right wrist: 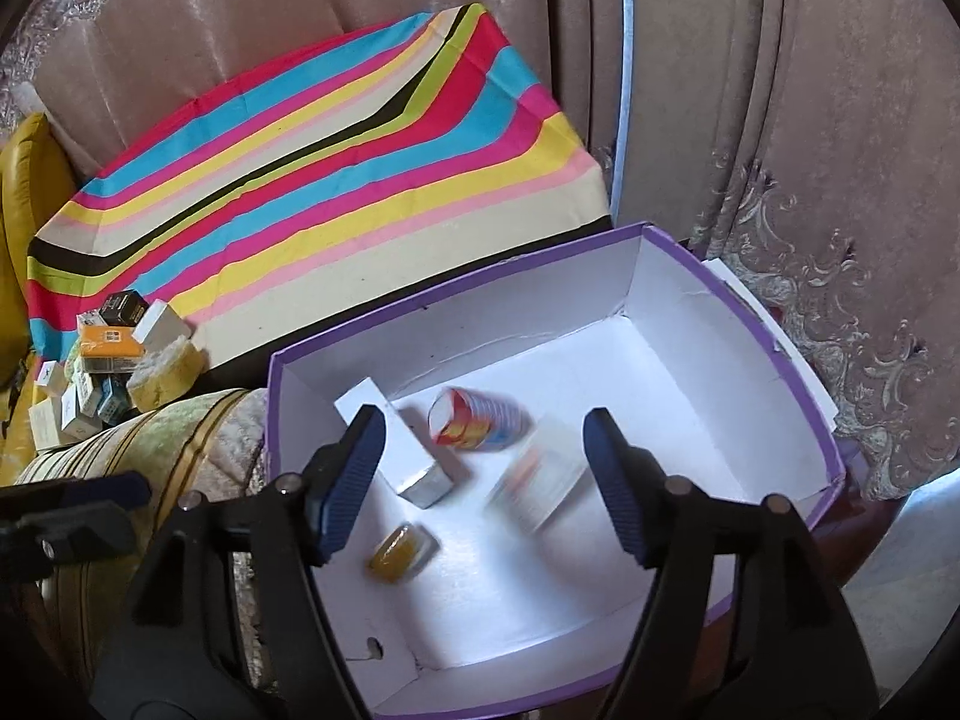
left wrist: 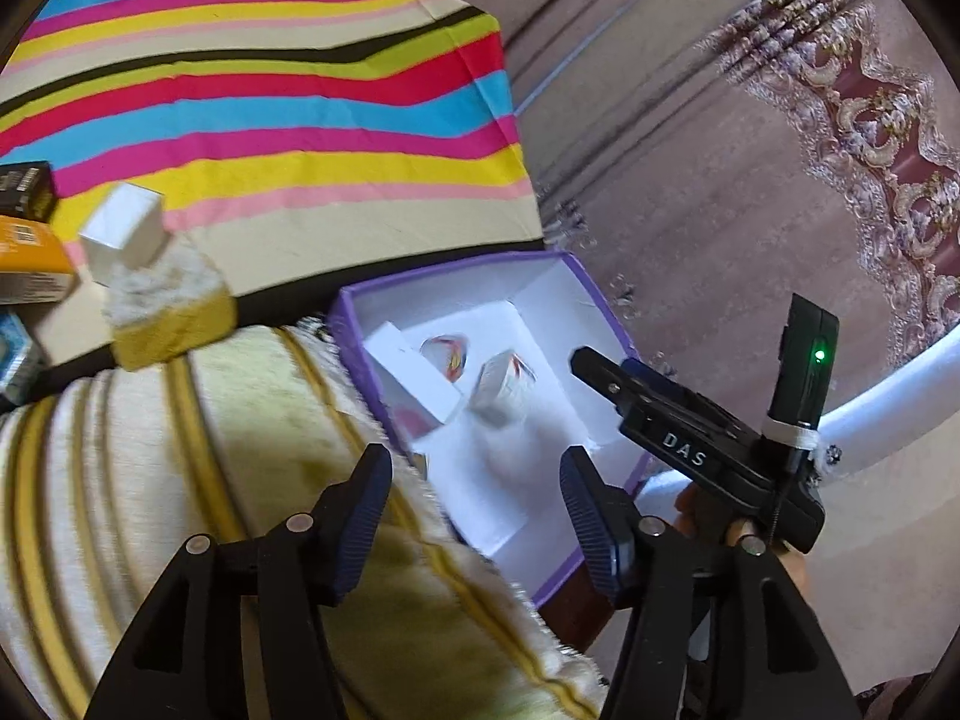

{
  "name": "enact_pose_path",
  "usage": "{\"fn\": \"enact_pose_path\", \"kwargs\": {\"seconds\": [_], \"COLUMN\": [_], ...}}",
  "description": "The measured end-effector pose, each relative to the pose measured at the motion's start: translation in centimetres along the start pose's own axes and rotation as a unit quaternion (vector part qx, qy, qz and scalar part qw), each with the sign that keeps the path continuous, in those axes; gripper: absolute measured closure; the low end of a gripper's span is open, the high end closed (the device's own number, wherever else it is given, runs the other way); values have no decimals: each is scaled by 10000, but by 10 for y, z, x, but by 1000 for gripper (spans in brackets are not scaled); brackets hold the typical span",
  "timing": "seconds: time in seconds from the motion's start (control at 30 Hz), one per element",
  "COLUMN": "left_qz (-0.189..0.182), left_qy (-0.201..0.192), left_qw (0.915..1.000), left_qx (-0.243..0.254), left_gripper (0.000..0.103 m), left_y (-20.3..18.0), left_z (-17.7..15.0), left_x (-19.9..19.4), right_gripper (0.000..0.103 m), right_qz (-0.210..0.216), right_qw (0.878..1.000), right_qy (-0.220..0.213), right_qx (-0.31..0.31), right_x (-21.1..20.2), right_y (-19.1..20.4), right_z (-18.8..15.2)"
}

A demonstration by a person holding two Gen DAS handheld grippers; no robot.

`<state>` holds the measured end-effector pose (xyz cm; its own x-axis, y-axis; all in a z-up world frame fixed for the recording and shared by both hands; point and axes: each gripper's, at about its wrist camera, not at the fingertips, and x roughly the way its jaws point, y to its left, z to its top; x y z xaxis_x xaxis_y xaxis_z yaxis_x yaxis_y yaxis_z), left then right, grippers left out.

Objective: Organize objects
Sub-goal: 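Move both tools back over the pile on the blanket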

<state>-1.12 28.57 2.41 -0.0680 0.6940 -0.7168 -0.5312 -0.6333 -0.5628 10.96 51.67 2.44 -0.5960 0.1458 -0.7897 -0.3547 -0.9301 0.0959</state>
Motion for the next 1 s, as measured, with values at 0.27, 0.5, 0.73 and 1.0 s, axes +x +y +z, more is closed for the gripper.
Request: {"fn": "enact_pose_path", "kwargs": {"seconds": [0.27, 0.5, 0.73, 1.0], "left_qz": [392, 792, 1104, 1395], "left_qy": [-446, -939, -1301, -1585], "left_qw": [9979, 9899, 9790, 9680], "left_qx": [-257, -703, -1113, -1358], "left_gripper": [35, 28, 24, 22], "left_y": [35, 80, 119, 153], "left_z": [-3, -14, -34, -48], "left_x": [-36, -90, -131, -167], "right_gripper": [31, 31, 29, 24], "right_qz": [135, 370, 547, 756], "right_qw": [9997, 9986, 9964, 9920], "right_qy": [-39, 59, 127, 269], "right_qx": [-214, -385, -638, -972], "right_x": [-2, 0, 4, 7], "right_y": [16, 35, 65, 105], "right_z": [1, 0, 1, 0]}}
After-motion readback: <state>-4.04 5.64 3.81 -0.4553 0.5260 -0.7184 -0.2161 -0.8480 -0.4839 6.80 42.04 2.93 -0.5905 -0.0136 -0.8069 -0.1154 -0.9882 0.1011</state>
